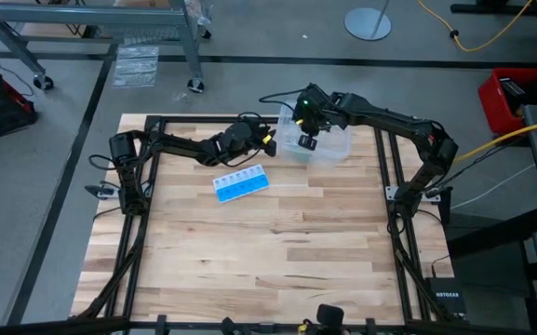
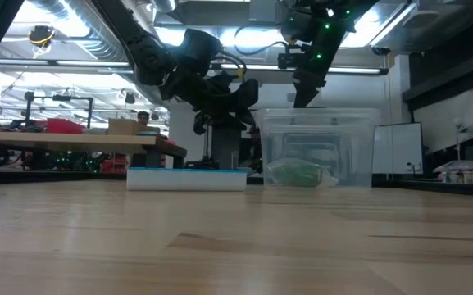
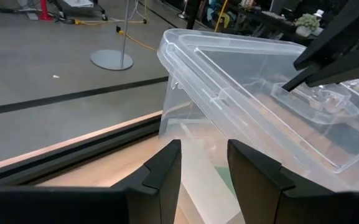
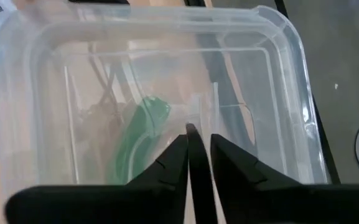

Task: Roll bandage
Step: Close the transparent tupperware lid, then return to Home Position

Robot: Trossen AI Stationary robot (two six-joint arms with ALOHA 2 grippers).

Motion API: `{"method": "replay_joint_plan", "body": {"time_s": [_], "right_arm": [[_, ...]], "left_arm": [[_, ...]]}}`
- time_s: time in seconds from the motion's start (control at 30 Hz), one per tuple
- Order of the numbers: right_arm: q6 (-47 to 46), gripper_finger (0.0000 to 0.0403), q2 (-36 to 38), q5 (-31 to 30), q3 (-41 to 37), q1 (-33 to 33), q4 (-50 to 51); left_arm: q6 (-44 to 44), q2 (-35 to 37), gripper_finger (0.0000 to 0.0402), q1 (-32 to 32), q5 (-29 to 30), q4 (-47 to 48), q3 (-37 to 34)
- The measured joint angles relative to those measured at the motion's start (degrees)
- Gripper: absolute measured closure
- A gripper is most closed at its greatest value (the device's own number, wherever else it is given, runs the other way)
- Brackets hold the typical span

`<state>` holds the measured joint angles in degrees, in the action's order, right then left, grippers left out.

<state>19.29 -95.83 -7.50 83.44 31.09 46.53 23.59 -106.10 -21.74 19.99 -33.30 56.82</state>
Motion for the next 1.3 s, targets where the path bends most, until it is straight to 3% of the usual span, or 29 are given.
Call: {"method": "replay_joint_plan", "body": {"time_s": [0.57, 0.7, 1.0, 1.13, 1.3], "right_arm": [[0.22, 0.0208, 0.00, 1.08, 0.00, 0.00, 0.00], [0.26, 0.0186, 0.00, -1.18, 0.00, 0.00, 0.02], [0.72, 0.0176, 0.00, -11.40, 0.00, 0.00, 0.43], [0.61, 0.0175, 0.00, -10.19, 0.27, 0.00, 2.67], [0.41, 0.0175, 0.00, -3.84, 2.63, 0.00, 7.51]], "left_arm": [[-3.26, 0.02, 0.0277, -0.07, 0.11, 0.81, 0.00], [-6.04, 0.02, 0.0277, -0.13, 1.89, 1.21, 0.00], [-7.07, 0.04, 0.0277, -1.08, 4.39, 1.18, 0.00], [-6.90, 0.04, 0.0277, -1.31, 4.42, 1.18, 0.00], [-6.88, 0.11, 0.0277, -1.30, 4.42, 1.16, 0.00]]}}
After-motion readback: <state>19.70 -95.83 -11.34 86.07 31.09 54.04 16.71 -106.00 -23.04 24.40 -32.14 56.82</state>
